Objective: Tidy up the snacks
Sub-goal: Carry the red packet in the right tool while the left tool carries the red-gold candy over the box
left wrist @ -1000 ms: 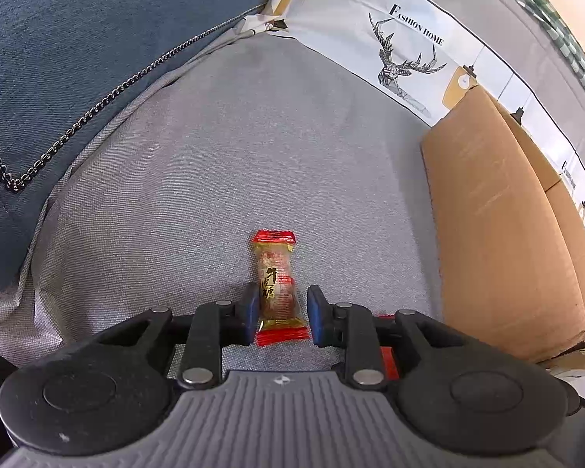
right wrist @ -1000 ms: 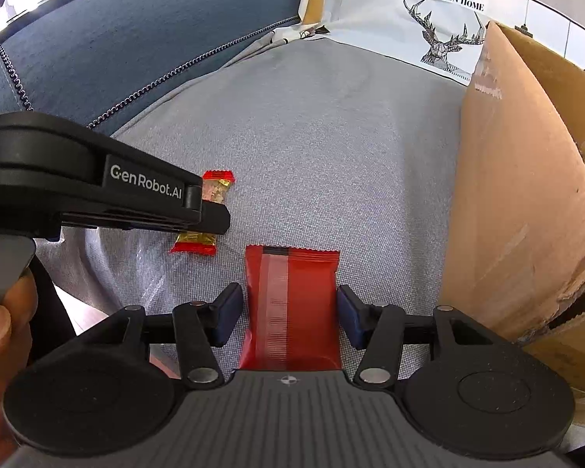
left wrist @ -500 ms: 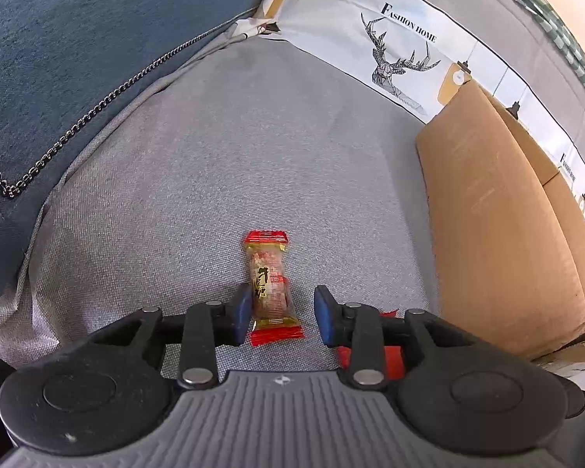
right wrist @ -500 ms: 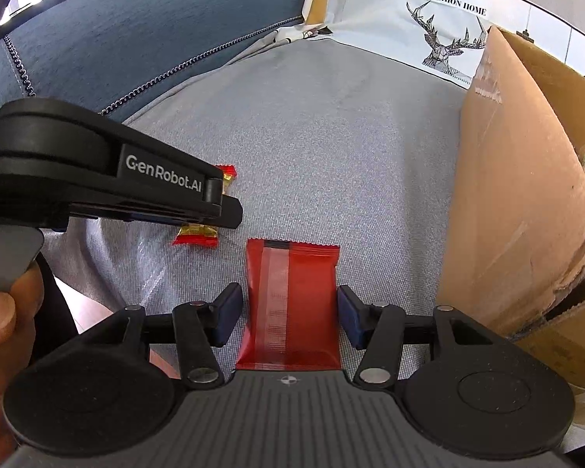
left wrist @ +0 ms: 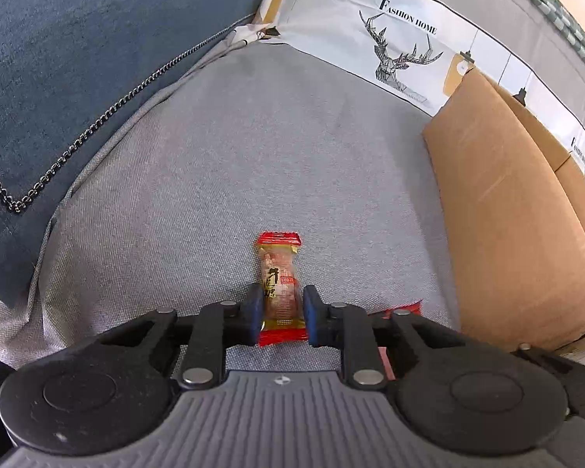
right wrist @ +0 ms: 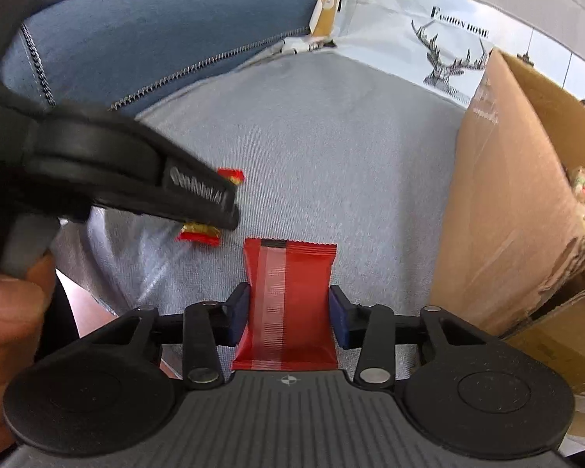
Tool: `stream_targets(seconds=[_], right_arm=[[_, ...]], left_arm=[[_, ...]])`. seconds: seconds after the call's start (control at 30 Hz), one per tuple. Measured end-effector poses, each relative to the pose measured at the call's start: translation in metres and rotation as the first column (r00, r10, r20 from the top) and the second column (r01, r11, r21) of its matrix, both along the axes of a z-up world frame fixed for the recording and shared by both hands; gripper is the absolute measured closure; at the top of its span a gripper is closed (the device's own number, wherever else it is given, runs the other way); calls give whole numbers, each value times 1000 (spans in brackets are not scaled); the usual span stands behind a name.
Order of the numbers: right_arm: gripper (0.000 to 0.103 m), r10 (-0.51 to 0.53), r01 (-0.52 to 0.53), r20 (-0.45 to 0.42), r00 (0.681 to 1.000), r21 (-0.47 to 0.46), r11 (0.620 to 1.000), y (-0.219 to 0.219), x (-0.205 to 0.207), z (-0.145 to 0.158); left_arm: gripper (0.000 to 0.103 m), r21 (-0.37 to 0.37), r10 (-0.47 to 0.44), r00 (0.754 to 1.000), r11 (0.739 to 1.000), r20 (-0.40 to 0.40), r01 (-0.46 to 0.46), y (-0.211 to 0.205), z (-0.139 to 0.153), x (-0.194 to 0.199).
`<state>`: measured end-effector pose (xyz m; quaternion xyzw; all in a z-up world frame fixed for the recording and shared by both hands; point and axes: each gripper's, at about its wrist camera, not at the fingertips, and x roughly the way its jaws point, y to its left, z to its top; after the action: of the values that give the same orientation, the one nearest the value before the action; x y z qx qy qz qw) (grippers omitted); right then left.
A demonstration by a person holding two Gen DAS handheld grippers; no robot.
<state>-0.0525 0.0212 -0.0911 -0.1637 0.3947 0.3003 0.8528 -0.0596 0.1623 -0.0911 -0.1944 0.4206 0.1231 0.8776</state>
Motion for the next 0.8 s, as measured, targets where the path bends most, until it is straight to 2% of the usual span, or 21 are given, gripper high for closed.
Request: stream_targets(seconds=[0.2, 0.57, 0.8], right_arm=[[59, 5, -8, 79, 997, 36, 999, -7, -11, 19], [59, -17, -8, 210, 978, 118, 993, -34, -25, 55], [59, -51, -16, 313, 948, 210, 978, -65, -32, 77]], left_arm=[[86, -53, 7, 999, 999, 32, -5, 8, 4, -7], [86, -91, 34, 990, 996, 135, -21, 12, 19, -18], [86, -74, 19, 981, 997, 192, -5, 6, 30, -22]])
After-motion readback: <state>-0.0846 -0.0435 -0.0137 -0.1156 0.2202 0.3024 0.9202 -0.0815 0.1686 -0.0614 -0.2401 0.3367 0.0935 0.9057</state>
